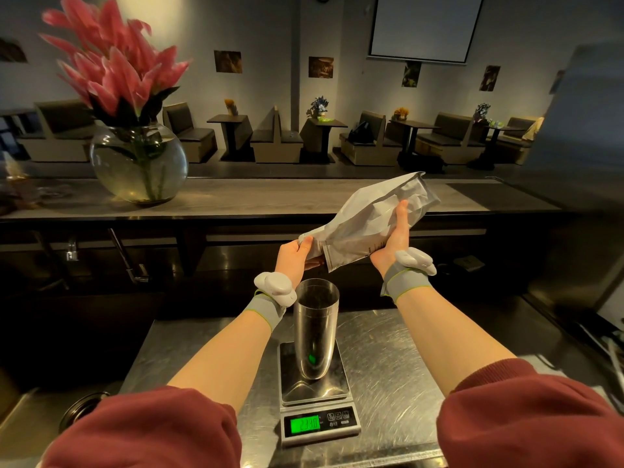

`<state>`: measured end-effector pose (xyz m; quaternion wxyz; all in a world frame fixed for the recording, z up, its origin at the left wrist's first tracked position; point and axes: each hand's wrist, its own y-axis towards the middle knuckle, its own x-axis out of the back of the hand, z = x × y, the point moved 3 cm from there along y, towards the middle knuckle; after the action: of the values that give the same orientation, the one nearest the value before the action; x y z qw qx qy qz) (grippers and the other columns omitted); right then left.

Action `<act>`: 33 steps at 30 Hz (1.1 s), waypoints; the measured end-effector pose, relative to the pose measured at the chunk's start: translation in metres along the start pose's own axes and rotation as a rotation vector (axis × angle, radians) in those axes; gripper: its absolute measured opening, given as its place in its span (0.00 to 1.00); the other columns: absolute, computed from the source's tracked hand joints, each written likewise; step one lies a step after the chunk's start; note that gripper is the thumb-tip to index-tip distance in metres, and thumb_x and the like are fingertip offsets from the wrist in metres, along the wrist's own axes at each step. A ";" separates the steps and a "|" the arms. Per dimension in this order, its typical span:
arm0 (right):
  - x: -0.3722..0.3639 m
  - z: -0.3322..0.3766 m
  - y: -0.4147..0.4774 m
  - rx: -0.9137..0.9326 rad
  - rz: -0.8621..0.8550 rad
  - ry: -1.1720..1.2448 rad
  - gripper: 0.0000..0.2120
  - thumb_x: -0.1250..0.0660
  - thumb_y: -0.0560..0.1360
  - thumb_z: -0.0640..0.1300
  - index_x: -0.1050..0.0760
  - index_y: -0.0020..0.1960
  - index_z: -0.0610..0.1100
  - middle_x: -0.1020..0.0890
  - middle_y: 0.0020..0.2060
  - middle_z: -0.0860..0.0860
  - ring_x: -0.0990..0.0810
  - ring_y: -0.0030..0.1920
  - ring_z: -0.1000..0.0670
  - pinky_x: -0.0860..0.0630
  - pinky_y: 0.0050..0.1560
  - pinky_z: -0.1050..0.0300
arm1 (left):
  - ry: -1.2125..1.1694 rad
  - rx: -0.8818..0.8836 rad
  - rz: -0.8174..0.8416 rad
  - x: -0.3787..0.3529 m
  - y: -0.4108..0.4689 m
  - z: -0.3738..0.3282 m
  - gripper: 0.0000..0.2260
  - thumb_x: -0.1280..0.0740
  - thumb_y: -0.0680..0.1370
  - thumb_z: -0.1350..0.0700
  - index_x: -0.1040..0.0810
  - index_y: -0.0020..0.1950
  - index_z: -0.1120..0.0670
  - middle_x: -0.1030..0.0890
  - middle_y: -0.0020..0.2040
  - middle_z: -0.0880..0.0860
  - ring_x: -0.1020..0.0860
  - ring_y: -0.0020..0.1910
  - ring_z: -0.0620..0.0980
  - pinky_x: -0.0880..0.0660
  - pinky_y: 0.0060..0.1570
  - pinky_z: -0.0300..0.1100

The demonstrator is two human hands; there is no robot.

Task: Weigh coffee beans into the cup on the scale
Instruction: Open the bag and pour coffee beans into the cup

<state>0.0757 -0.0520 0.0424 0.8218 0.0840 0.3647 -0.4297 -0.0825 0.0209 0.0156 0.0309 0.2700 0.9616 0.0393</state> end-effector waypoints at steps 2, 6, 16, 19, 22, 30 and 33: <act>0.000 -0.001 0.000 0.004 -0.002 0.001 0.40 0.32 0.68 0.66 0.35 0.74 0.49 0.27 0.70 0.47 0.29 0.68 0.43 0.34 0.71 0.43 | 0.012 0.005 -0.002 0.000 0.001 0.000 0.16 0.45 0.80 0.55 0.29 0.62 0.63 0.25 0.61 0.65 0.23 0.55 0.61 0.20 0.44 0.41; 0.001 0.000 0.000 0.000 -0.014 -0.007 0.41 0.32 0.67 0.67 0.36 0.74 0.49 0.28 0.70 0.47 0.30 0.69 0.43 0.34 0.72 0.43 | 0.029 -0.009 0.007 0.000 0.000 0.000 0.16 0.45 0.80 0.54 0.29 0.62 0.62 0.24 0.59 0.65 0.22 0.50 0.57 0.22 0.35 0.31; 0.001 -0.001 0.002 -0.004 -0.013 -0.018 0.43 0.32 0.66 0.68 0.37 0.75 0.49 0.28 0.70 0.47 0.30 0.69 0.43 0.35 0.73 0.42 | 0.021 -0.003 0.001 0.000 0.000 -0.001 0.16 0.46 0.80 0.55 0.29 0.62 0.63 0.24 0.60 0.65 0.22 0.54 0.62 0.21 0.42 0.39; 0.000 0.001 0.002 -0.008 -0.026 -0.035 0.44 0.32 0.66 0.68 0.38 0.75 0.49 0.29 0.71 0.47 0.31 0.70 0.43 0.36 0.73 0.42 | 0.033 -0.003 -0.004 0.000 0.000 0.000 0.16 0.45 0.80 0.54 0.30 0.62 0.63 0.25 0.61 0.65 0.22 0.55 0.61 0.22 0.40 0.37; -0.001 0.001 0.002 -0.018 -0.026 -0.053 0.45 0.32 0.66 0.69 0.40 0.76 0.49 0.30 0.71 0.47 0.31 0.70 0.43 0.36 0.73 0.42 | 0.034 -0.005 -0.013 0.000 0.001 0.000 0.16 0.45 0.80 0.55 0.30 0.63 0.62 0.25 0.61 0.65 0.22 0.52 0.59 0.22 0.40 0.38; 0.000 -0.001 0.001 -0.022 -0.027 -0.060 0.46 0.32 0.65 0.70 0.39 0.76 0.50 0.31 0.72 0.47 0.32 0.71 0.43 0.37 0.73 0.41 | 0.014 -0.004 0.006 0.001 0.000 -0.001 0.16 0.45 0.80 0.55 0.30 0.62 0.63 0.25 0.60 0.66 0.21 0.50 0.61 0.22 0.34 0.31; -0.001 0.000 0.002 -0.032 -0.027 -0.067 0.47 0.32 0.64 0.70 0.39 0.76 0.50 0.30 0.72 0.47 0.32 0.70 0.43 0.36 0.73 0.41 | 0.010 -0.003 0.007 0.001 0.001 0.000 0.16 0.46 0.80 0.55 0.29 0.62 0.63 0.25 0.60 0.66 0.22 0.54 0.63 0.21 0.37 0.34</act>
<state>0.0762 -0.0501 0.0428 0.8289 0.0516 0.3450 -0.4372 -0.0830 0.0223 0.0157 0.0266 0.2730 0.9607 0.0423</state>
